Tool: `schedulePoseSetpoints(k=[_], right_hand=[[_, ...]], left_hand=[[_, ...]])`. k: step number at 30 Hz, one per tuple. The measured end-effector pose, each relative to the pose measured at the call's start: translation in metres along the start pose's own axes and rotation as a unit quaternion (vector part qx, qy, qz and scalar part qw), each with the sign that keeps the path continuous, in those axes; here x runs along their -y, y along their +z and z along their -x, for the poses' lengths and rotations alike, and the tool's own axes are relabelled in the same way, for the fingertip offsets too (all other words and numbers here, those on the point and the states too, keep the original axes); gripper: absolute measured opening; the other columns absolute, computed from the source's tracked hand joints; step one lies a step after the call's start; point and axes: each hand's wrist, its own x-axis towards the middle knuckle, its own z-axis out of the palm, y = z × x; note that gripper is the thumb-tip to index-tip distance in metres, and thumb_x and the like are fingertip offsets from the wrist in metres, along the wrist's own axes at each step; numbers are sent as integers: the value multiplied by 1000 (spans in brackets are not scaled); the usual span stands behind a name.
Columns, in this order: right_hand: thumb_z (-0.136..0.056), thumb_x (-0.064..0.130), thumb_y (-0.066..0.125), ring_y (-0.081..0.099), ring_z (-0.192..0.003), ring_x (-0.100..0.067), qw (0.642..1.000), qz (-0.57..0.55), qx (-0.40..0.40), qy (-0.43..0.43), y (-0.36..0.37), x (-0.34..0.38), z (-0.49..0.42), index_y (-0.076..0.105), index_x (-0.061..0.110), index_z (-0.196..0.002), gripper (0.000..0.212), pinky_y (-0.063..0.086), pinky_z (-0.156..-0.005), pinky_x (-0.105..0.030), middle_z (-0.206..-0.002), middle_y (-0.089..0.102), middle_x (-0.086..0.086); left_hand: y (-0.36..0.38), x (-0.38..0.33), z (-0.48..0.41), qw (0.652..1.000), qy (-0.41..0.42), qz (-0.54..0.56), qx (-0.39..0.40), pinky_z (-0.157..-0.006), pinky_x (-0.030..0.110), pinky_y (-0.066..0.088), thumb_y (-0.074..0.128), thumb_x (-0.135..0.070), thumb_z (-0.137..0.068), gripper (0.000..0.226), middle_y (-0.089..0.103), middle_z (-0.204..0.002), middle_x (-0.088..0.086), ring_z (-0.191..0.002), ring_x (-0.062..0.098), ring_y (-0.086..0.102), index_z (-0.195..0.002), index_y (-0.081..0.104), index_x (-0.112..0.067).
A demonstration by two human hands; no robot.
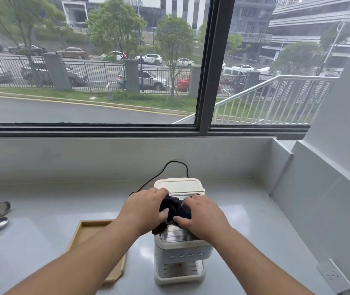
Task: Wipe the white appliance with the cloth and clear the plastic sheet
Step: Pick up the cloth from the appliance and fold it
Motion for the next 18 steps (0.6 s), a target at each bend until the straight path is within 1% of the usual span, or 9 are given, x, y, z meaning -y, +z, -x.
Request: schedulePoseSetpoints(k=[3,5,8,10,12,14,16,18], right_hand=[[-89,62,56,57,-107,-21,1000,11,0,-1,4,8,-3,63,28,-110,41,51,-89,-39,-109,66,6],[-90,56,56,58,-107,-22,1000,9,-5,4,5,11,-4,62,28,-111,36,51,-88,-38,-110,67,5],[-90,49,53,59,-102,-22,1000,3,-14,15,5,13,-4,62,27,-106,28,47,-79,-36,-104,67,5],[-90,47,52,59,-98,-22,999,-1,-17,28,4,12,-4,62,27,-103,26,43,-73,-34,-102,67,6],[-94,46,51,59,-98,-21,999,-5,-17,36,3,10,-4,63,26,-100,24,43,-73,-34,-101,67,5],[-98,43,49,59,-98,-21,999,-12,-27,40,1,9,-5,63,25,-98,23,45,-76,-36,-101,68,5],[-102,42,46,58,-96,-22,998,-25,-49,39,-4,8,-7,62,24,-95,24,47,-79,-38,-99,67,5],[-105,41,44,57,-92,-22,995,-43,-75,41,-11,9,-11,58,24,-92,26,46,-77,-40,-94,65,6]], left_hand=[[4,7,1,1000,-1,8,-1,-74,34,49,51,-56,-92,37,64,-116,-11,-105,17,63,-123,54,-34],[6,10,1,1000,3,17,-1,-70,33,45,51,-56,-93,35,63,-113,-12,-104,17,62,-119,56,-34],[7,15,0,1000,12,22,1,-69,32,40,49,-60,-91,36,62,-111,-12,-102,16,61,-116,56,-34],[7,18,-1,1000,16,25,5,-71,33,44,48,-62,-90,39,62,-112,-12,-103,16,61,-116,57,-34],[7,20,-2,999,21,32,7,-74,34,47,49,-62,-90,40,63,-113,-12,-104,16,61,-116,57,-34],[7,21,-4,999,26,40,8,-73,33,46,49,-64,-88,41,63,-112,-12,-103,16,61,-116,56,-35],[6,24,-7,998,31,48,15,-73,34,45,50,-69,-85,45,62,-111,-13,-103,16,61,-115,55,-35],[4,27,-11,998,35,52,26,-75,35,48,51,-74,-81,51,62,-112,-15,-102,17,62,-115,53,-36]])
